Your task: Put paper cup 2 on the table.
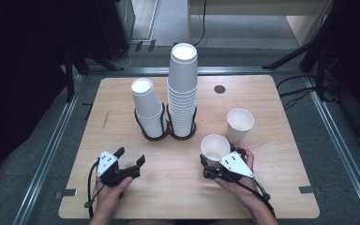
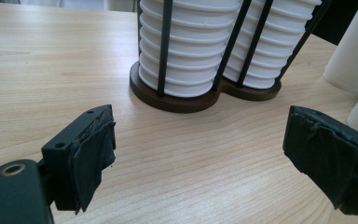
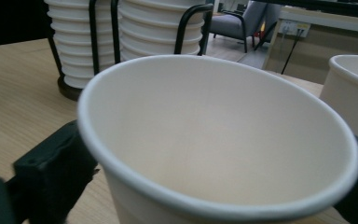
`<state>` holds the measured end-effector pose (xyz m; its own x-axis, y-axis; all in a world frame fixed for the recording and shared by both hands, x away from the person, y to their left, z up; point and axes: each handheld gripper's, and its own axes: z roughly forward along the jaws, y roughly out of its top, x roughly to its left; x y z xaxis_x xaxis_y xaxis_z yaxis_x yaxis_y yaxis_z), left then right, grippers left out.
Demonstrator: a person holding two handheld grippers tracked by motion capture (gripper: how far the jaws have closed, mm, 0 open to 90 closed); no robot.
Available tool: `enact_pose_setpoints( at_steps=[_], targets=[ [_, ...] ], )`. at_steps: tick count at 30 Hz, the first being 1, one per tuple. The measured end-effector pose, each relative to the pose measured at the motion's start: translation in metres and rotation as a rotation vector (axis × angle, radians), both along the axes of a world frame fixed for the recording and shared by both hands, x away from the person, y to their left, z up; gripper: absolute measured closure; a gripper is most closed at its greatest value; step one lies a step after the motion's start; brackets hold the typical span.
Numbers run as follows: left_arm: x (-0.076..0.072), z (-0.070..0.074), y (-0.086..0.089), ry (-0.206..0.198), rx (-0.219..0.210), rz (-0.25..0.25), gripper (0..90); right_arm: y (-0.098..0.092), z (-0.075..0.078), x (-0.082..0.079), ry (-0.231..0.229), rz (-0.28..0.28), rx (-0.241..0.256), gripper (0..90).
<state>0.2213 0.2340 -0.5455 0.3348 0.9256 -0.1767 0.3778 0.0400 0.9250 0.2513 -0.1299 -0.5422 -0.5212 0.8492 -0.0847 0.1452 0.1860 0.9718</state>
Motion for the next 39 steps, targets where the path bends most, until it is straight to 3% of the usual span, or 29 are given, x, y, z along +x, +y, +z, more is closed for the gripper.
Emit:
enact_pose_setpoints(
  at_steps=[12, 28, 34, 39],
  targets=[
    [0.0, 0.0, 0.0, -0.001, 0.002, -0.002, 9.4, -0.005, 0.011, -0.006, 0.011, 0.009, -0.002, 0.0],
    [0.0, 0.0, 0.0, -0.002, 0.001, 0.001, 9.4, -0.022, 0.037, -0.023, -0.041, 0.046, 0.019, 0.0],
    [-0.001, 0.0, 0.001, -0.001, 0.001, 0.004, 9.4, -0.039, 0.042, -0.026, -0.06, 0.018, 0.021, 0.0],
    [-0.001, 0.0, 0.001, -0.001, 0.005, 0.011, 9.4, -0.062, 0.041, -0.026, -0.058, -0.041, 0.035, 0.0]
  ],
)
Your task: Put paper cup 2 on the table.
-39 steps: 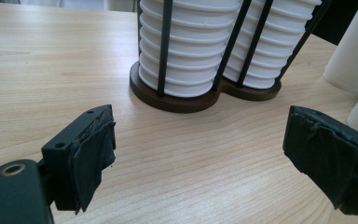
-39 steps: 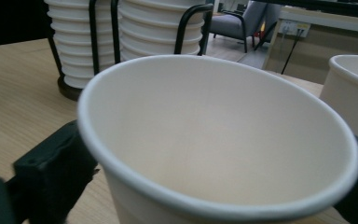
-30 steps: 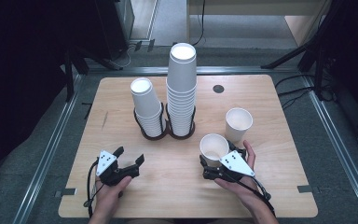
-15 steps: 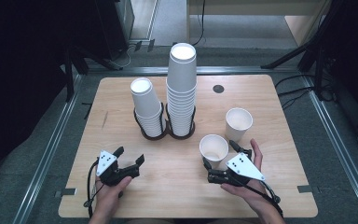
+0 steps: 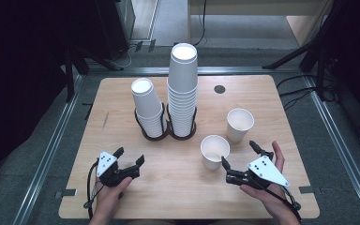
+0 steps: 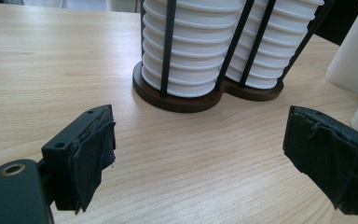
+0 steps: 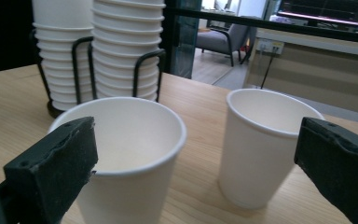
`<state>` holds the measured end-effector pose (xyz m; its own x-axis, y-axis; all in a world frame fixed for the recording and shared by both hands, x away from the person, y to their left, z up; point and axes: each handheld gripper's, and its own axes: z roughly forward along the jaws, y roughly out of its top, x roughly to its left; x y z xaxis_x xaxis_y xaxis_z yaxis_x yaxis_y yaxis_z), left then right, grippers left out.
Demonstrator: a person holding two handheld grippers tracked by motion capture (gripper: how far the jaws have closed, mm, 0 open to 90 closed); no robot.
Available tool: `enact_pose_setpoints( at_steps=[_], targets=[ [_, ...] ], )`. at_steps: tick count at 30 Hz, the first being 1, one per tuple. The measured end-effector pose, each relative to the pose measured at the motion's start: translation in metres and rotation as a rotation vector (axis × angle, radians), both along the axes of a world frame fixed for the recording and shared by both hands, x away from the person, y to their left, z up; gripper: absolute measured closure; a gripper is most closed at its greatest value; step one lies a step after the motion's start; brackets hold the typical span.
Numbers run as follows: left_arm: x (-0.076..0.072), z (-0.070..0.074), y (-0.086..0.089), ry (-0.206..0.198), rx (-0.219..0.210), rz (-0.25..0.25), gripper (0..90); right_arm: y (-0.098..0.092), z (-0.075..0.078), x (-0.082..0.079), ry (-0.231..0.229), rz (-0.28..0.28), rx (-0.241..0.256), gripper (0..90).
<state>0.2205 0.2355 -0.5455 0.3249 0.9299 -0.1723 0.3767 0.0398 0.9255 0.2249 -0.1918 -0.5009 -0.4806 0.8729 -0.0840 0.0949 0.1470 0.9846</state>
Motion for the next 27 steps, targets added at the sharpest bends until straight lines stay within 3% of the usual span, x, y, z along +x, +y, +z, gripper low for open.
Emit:
enact_pose_setpoints(
  at_steps=[8, 9, 18, 27],
  targets=[
    [-0.002, 0.001, 0.003, -0.017, -0.021, 0.012, 9.3, -0.027, -0.007, 0.002, 0.012, -0.071, 0.002, 0.0],
    [-0.001, 0.002, 0.002, -0.012, -0.023, 0.035, 9.3, -0.033, -0.01, 0.002, 0.022, -0.088, 0.003, 0.0],
    [-0.008, 0.001, 0.01, 0.004, 0.019, 0.055, 9.3, -0.055, -0.02, 0.001, 0.04, -0.145, -0.012, 0.0],
    [-0.025, 0.0, 0.042, 0.018, 0.032, 0.128, 9.3, -0.091, -0.031, -0.004, 0.064, -0.231, -0.028, 0.0]
  ],
)
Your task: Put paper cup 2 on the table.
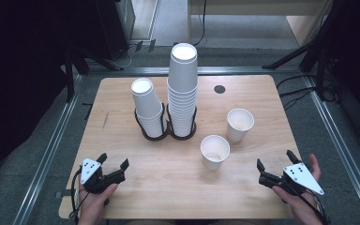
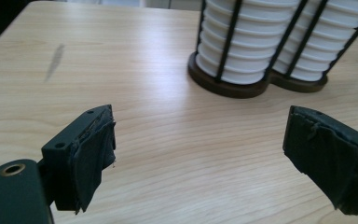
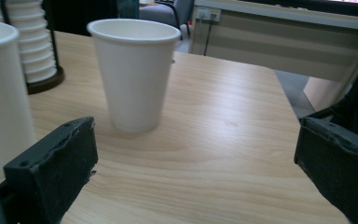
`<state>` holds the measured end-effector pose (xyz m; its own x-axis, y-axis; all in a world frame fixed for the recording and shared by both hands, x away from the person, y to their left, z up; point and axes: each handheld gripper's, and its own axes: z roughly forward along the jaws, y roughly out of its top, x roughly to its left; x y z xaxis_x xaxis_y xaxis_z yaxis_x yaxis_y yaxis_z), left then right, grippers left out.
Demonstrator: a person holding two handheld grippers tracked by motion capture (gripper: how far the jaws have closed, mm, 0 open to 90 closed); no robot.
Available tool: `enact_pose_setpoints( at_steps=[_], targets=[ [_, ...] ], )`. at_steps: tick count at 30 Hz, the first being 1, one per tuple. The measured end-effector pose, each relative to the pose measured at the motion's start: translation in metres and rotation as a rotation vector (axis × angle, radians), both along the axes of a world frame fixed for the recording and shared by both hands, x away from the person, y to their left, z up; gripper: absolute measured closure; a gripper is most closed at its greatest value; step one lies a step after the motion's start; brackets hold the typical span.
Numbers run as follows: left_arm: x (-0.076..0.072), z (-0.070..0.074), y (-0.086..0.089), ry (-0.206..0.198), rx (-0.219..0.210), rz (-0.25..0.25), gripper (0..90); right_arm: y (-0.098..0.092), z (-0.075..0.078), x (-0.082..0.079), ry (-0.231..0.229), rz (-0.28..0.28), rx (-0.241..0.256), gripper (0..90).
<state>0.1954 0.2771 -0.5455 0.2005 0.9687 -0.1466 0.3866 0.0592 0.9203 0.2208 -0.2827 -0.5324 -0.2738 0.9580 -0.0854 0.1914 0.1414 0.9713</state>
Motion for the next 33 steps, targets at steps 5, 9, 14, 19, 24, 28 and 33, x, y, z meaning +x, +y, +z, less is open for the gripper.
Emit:
enact_pose_setpoints(
  at_steps=[5, 9, 14, 19, 24, 28, 33],
  targets=[
    [-0.007, -0.001, 0.013, 0.01, -0.003, 0.027, 9.3, -0.021, -0.004, -0.004, 0.006, -0.054, -0.005, 0.0],
    [-0.011, -0.002, 0.021, 0.015, -0.002, 0.04, 9.4, -0.033, -0.008, -0.006, 0.03, -0.089, 0.009, 0.0],
    [-0.02, -0.003, 0.034, 0.025, 0.004, 0.062, 9.3, -0.049, -0.011, -0.013, 0.045, -0.126, 0.005, 0.0],
    [-0.024, -0.004, 0.044, 0.028, 0.004, 0.086, 9.4, -0.064, -0.016, -0.025, 0.058, -0.162, -0.004, 0.0],
    [-0.021, -0.005, 0.043, 0.037, 0.014, 0.084, 9.4, -0.07, -0.014, -0.031, 0.051, -0.188, 0.01, 0.0],
    [-0.018, -0.006, 0.041, 0.041, 0.011, 0.075, 9.3, -0.069, -0.015, -0.031, 0.057, -0.188, 0.003, 0.0],
    [-0.019, -0.005, 0.041, 0.037, 0.001, 0.076, 9.3, -0.069, -0.015, -0.03, 0.061, -0.184, 0.006, 0.0]
  ],
)
